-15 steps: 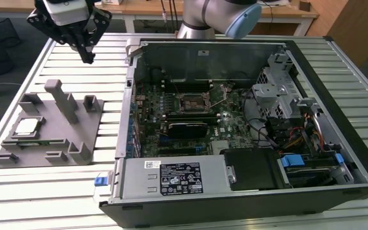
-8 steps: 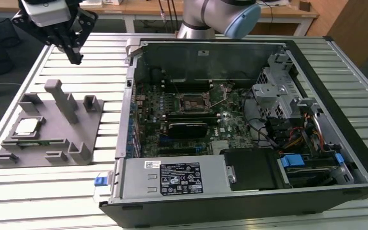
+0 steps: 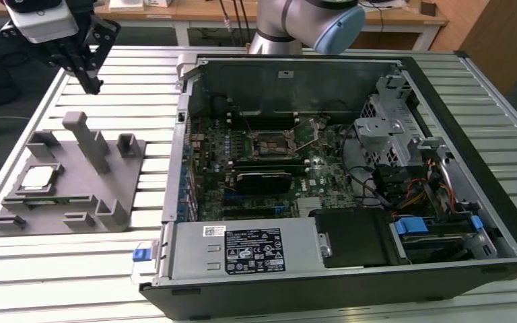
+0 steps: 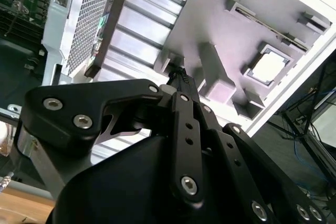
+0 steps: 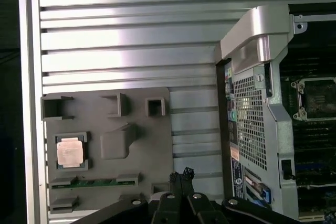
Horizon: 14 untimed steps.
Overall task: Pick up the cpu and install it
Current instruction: 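Reach for the cpu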
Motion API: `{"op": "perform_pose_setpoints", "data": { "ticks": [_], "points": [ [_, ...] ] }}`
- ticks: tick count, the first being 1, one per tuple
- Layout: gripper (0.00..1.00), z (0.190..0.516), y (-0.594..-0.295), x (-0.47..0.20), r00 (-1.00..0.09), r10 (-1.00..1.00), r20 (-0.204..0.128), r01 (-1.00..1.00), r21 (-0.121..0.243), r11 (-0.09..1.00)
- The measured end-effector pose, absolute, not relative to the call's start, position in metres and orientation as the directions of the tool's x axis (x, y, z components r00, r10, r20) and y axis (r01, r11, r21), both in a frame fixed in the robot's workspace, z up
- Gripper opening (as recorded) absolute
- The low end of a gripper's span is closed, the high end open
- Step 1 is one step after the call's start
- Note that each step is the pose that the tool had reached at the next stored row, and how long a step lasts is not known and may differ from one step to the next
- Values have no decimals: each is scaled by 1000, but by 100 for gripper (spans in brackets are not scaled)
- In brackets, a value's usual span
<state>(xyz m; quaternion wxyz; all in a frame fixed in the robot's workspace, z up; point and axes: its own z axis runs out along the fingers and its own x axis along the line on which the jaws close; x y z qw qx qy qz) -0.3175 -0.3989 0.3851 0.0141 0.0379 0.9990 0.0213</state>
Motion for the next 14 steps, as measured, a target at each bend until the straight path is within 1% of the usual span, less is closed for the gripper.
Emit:
{"op": "perform_pose_setpoints", "data": {
  "ticks": [14],
  "points": [
    [11, 372, -399, -351, -997, 76, -27, 75, 42, 996]
  ]
}}
